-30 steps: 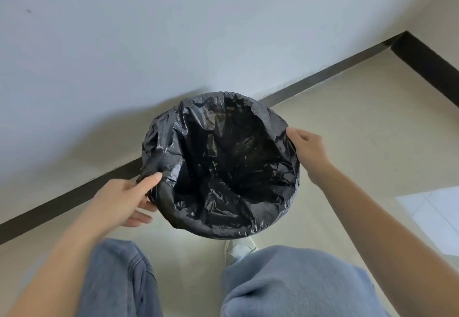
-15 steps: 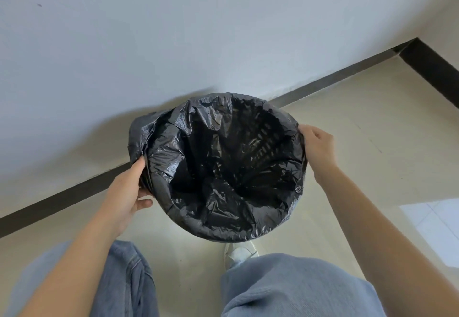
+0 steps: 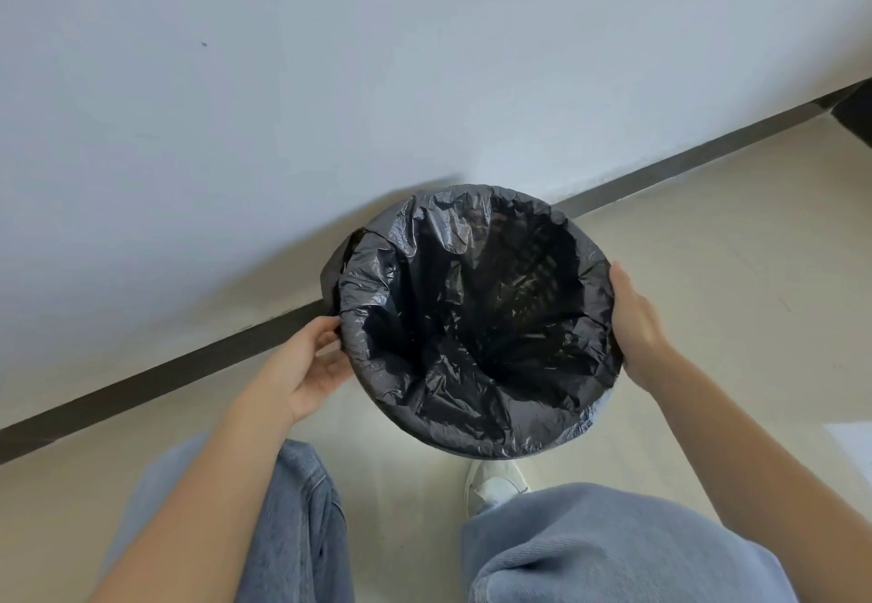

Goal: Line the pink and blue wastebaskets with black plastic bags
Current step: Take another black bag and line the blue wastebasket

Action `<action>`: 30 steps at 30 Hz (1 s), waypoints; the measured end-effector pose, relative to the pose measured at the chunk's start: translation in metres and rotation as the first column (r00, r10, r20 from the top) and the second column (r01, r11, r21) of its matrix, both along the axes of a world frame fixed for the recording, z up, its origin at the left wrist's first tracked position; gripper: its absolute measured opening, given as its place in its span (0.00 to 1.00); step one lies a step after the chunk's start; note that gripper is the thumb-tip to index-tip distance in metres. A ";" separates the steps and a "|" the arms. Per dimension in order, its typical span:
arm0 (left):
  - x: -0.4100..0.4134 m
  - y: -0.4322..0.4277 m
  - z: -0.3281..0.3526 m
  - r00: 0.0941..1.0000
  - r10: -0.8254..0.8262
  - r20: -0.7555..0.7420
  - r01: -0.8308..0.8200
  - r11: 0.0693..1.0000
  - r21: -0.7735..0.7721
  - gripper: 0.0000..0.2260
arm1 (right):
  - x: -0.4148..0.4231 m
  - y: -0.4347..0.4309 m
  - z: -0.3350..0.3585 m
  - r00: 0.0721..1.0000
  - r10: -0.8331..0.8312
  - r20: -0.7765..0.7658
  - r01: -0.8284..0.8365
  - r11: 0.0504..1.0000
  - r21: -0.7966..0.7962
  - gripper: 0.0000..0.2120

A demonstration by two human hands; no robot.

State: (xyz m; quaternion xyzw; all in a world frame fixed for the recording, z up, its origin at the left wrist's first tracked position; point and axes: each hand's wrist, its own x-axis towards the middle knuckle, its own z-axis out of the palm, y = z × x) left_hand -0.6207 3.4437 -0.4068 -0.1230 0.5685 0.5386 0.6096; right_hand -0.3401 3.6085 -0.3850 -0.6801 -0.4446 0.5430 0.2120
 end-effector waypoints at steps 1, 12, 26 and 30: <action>0.003 0.001 0.003 0.999 -0.033 -0.021 0.034 0.999 0.017 0.04 | 0.005 0.002 -0.003 0.995 -0.040 -0.095 0.032 0.996 -0.088 0.24; 0.014 0.010 0.025 0.153 -0.271 -0.950 0.391 0.900 -0.194 0.21 | 0.004 0.003 0.028 0.907 0.138 0.398 -0.336 0.806 0.487 0.19; 0.053 0.050 0.037 -0.774 -0.526 -0.352 0.296 0.190 -0.936 0.24 | -0.027 -0.009 0.022 -0.161 0.529 0.833 -0.954 0.133 -0.269 0.19; 0.037 0.030 0.030 -0.272 -0.420 -0.866 0.383 0.778 -0.498 0.35 | 0.001 -0.026 0.027 0.604 0.406 0.685 -0.735 0.615 0.284 0.29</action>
